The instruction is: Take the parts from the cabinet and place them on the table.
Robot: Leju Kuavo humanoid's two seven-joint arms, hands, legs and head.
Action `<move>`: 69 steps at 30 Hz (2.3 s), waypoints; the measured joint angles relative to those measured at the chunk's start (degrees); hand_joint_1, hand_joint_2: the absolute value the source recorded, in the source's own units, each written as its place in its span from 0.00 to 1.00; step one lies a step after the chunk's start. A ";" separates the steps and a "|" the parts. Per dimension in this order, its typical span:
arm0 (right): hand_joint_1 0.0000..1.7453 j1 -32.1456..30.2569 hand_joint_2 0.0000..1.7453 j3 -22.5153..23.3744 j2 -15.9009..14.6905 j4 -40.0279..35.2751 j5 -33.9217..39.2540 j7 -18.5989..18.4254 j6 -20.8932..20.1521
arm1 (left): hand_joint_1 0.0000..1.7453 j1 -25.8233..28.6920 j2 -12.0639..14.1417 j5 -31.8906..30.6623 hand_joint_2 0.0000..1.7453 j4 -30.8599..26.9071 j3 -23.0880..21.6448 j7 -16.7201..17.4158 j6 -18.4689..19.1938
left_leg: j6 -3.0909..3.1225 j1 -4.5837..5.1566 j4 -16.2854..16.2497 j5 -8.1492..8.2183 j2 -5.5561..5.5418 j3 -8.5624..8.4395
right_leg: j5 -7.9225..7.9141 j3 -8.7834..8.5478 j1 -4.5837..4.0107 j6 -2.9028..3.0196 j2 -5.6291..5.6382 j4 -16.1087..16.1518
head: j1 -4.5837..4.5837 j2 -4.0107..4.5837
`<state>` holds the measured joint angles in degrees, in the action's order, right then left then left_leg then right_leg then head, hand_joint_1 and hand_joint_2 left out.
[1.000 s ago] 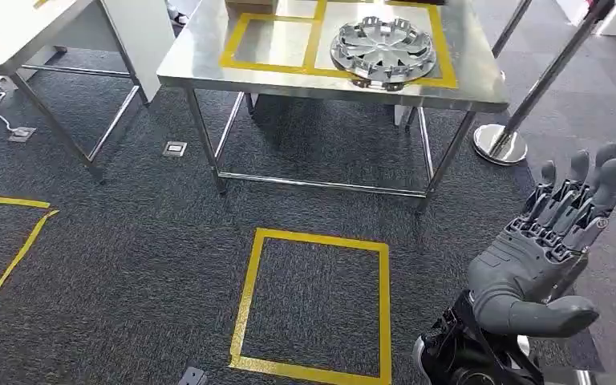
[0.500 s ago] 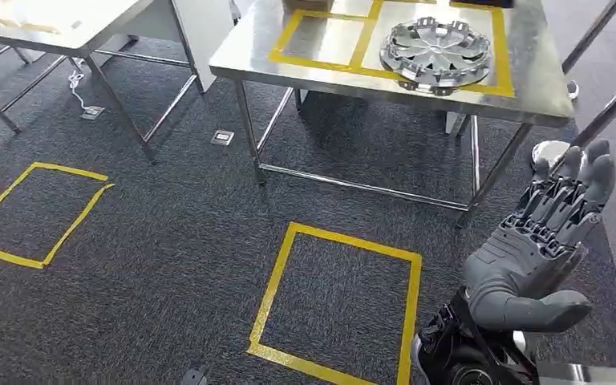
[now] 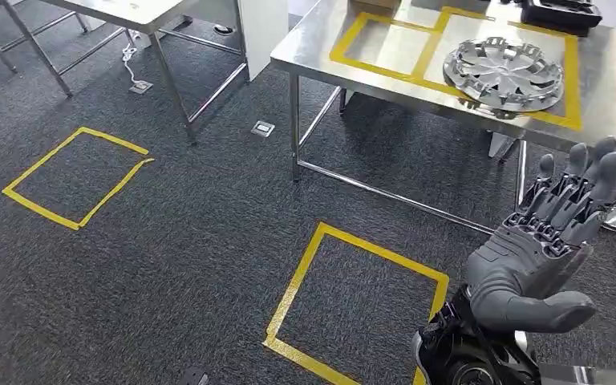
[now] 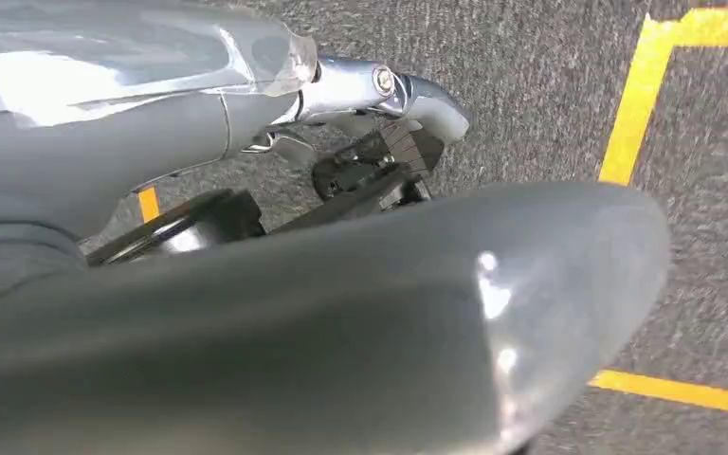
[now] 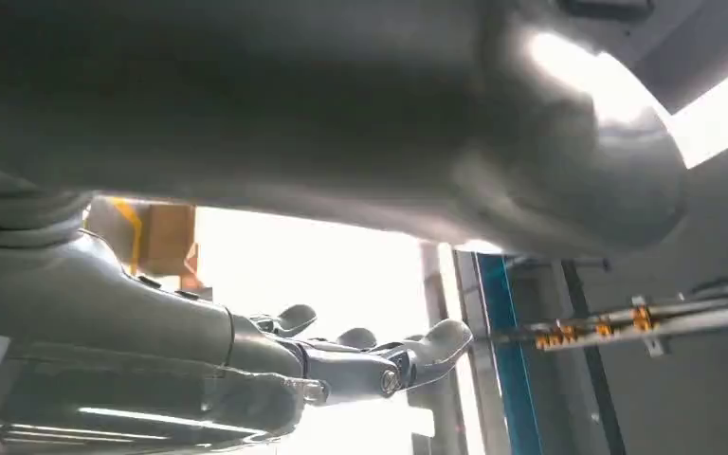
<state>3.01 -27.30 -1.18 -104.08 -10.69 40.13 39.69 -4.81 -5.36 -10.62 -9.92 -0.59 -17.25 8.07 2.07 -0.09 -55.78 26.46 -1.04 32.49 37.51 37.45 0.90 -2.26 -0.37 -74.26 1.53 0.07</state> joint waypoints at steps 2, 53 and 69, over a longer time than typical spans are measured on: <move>0.00 0.00 0.00 0.00 0.00 0.00 0.00 0.00 0.00 | 0.00 0.00 0.00 0.00 0.00 0.00 0.00 0.00 0.00 | 0.00 0.00 0.00 0.00 0.00 0.00 | 0.00 0.00 0.00 0.00 0.00 0.00 | 0.00 0.00; 0.00 -0.77 0.00 0.04 0.11 -0.26 -0.50 -0.02 0.00 | 0.00 -0.36 0.52 -1.18 0.00 -0.09 0.07 0.02 0.02 | -1.61 1.28 -1.58 1.46 5.20 1.01 | -7.92 -6.79 -0.15 1.71 -5.55 15.92 | 1.31 0.00; 0.00 -0.85 0.00 0.11 0.04 -0.20 -1.29 -0.02 0.00 | 0.00 -0.16 0.46 -1.27 0.00 -0.09 0.35 0.92 0.55 | -2.36 -0.33 -1.54 0.71 -6.47 1.18 | -8.57 -5.48 0.60 0.93 4.06 15.33 | 0.44 0.00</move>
<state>2.16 -27.19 -1.14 -104.28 -11.98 40.11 39.69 -4.97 -4.90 -11.89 -10.01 -0.24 -16.33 8.61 -0.29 -0.42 -57.32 27.18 -7.51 33.68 28.94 31.98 1.50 -1.33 3.69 -58.92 1.97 0.07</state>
